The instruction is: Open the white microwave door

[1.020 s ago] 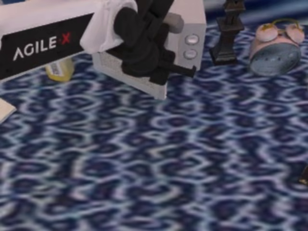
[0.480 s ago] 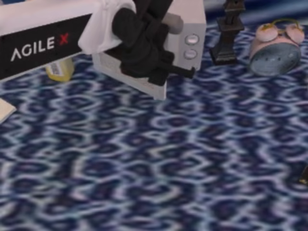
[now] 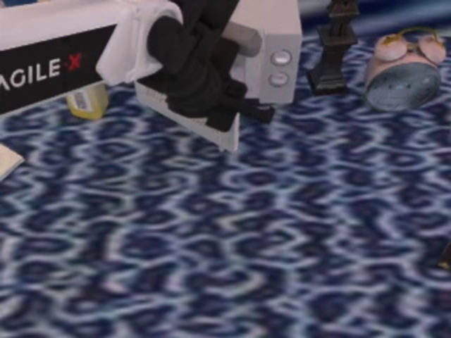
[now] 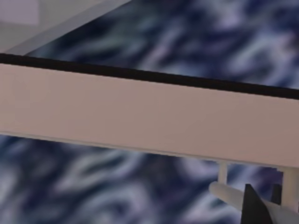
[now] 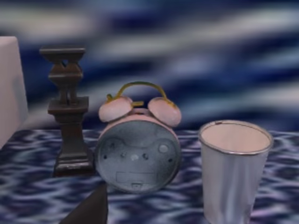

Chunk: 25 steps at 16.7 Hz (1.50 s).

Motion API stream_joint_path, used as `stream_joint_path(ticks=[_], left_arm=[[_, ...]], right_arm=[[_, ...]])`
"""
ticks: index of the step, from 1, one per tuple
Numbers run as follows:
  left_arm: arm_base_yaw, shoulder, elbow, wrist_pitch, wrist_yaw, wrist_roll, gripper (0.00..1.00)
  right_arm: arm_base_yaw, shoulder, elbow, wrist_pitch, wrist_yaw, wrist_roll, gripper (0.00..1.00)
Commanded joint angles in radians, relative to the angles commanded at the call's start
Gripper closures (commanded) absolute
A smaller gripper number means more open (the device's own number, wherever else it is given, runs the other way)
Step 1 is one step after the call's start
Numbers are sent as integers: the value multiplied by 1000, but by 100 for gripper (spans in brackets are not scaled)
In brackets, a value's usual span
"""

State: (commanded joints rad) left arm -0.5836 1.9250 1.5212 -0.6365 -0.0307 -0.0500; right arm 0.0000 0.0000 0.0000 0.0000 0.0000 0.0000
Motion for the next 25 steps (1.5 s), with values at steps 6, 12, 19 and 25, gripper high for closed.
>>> stream_joint_path(ticks=[6,12,19,25], left_arm=[[0,0,0,0,0,0,100],[0,0,0,0,0,0,100],[0,0,0,0,0,0,100],[5,-16,-24,6,23,26,100]], right_arm=[[0,0,0,0,0,0,0],[0,0,0,0,0,0,0],[0,0,0,0,0,0,0],[0,0,0,0,0,0,0]])
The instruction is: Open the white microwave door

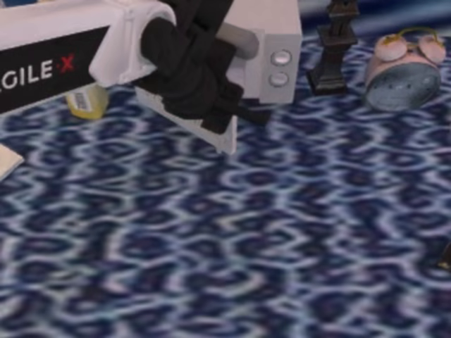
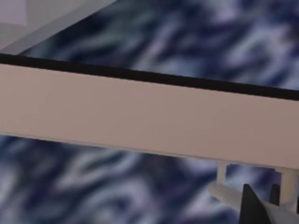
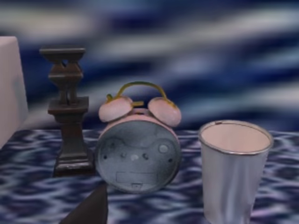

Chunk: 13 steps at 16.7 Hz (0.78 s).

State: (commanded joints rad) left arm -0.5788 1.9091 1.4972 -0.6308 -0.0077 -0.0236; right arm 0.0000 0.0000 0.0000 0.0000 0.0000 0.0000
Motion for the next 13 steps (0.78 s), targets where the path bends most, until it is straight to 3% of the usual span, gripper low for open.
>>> stream_joint_path(ticks=[4,13], left_arm=[[26,-39,-48,13,36,75,100],[27,-40,-51,13,39,79,100]], right_arm=[[0,0,0,0,0,0,0],[0,0,0,0,0,0,0]])
